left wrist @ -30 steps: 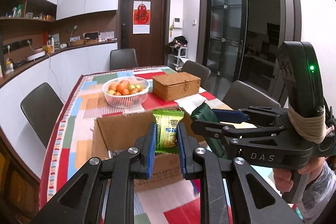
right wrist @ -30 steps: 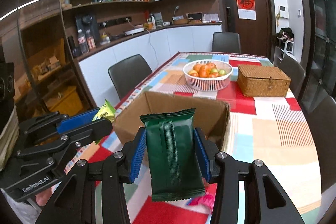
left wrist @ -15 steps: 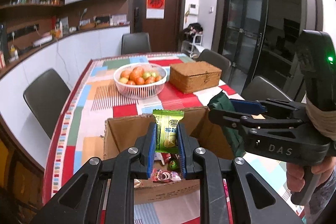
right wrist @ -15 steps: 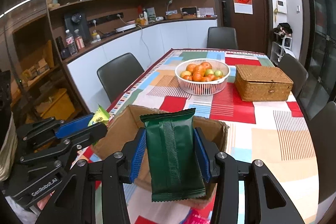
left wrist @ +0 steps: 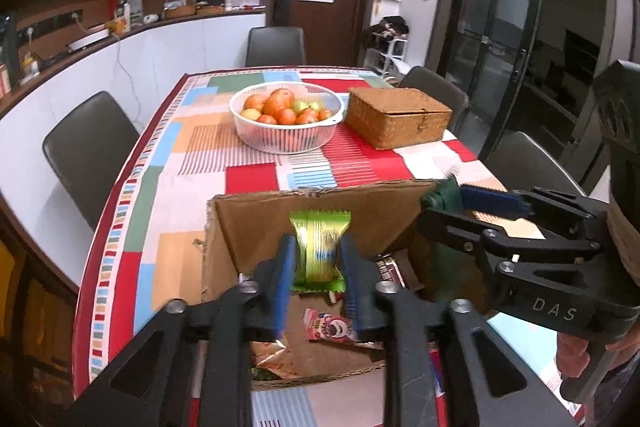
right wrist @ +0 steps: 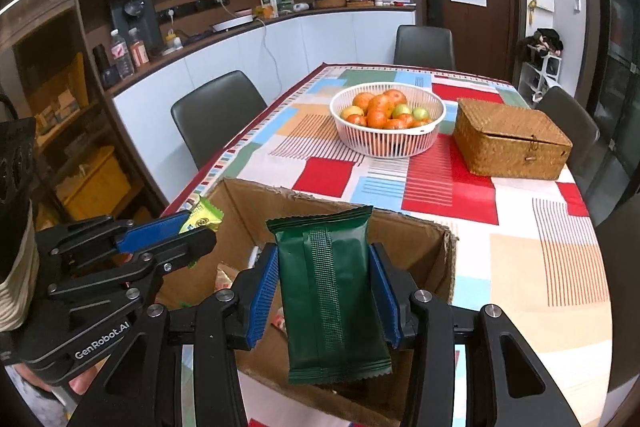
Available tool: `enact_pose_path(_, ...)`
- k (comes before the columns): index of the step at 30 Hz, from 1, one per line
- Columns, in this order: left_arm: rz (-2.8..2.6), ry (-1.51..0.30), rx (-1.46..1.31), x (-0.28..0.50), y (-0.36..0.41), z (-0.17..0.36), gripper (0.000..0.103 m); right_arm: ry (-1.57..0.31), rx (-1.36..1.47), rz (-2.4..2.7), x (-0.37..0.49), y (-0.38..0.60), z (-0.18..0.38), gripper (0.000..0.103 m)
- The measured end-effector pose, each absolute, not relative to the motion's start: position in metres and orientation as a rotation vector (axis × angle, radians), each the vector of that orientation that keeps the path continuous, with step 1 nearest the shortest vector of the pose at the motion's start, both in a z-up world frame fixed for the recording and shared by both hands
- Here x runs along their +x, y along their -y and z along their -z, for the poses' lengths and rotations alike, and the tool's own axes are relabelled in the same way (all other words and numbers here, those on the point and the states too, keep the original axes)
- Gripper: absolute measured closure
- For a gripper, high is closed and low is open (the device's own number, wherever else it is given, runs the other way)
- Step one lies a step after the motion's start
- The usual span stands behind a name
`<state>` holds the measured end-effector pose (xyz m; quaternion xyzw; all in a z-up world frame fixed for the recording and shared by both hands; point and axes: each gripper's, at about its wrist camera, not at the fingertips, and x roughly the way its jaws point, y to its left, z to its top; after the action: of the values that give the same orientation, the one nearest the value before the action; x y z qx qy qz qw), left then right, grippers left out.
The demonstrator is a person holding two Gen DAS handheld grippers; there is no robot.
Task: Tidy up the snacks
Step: 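Carry both packets into the box and open both tools, then move the left tool to the gold wrapped candy and grasp it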
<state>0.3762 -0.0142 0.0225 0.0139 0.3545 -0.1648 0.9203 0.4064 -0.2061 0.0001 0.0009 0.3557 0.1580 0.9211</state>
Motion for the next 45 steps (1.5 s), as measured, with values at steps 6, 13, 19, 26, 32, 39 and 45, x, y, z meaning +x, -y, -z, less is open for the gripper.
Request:
enact_pose_path(6,0.318,-0.661,0.096,0.341,0.014,-0.033,0.052,-0.689,-0.023,-0.247,0.388,0.211,-0.002,0.036)
enact_pose_path(13,0.362,-0.605,0.113,0.281,0.012,-0.041,0.047,-0.643,-0.065,-0.237,0.330,0.214,-0.005,0.036)
enact_pose_path(19,0.401,-0.603,0.168,0.240,0.018,-0.036,0.046,-0.637,-0.103,-0.259,0.286,0.216,-0.001,0.036)
enact_pose_path(26,0.476,-0.708,0.216,0.206,0.029,-0.002,0.046,-0.707,-0.116,-0.281,0.247,0.218,0.025,0.036)
enact_pose_path(32,0.533,-0.841,0.238,0.186,0.035,0.041,0.046,-0.828,-0.137,-0.297,0.226,0.220,0.063,0.036)
enact_pose_path(39,0.594,-0.950,0.260,0.170,0.041,0.075,0.046,-0.978,-0.126,-0.303,0.211,0.225,0.101,0.036)
enact_pose_path(45,0.613,-1.031,0.296,0.166,0.045,0.104,0.048,-1.089,-0.131,-0.315,0.203,0.224,0.129,0.036)
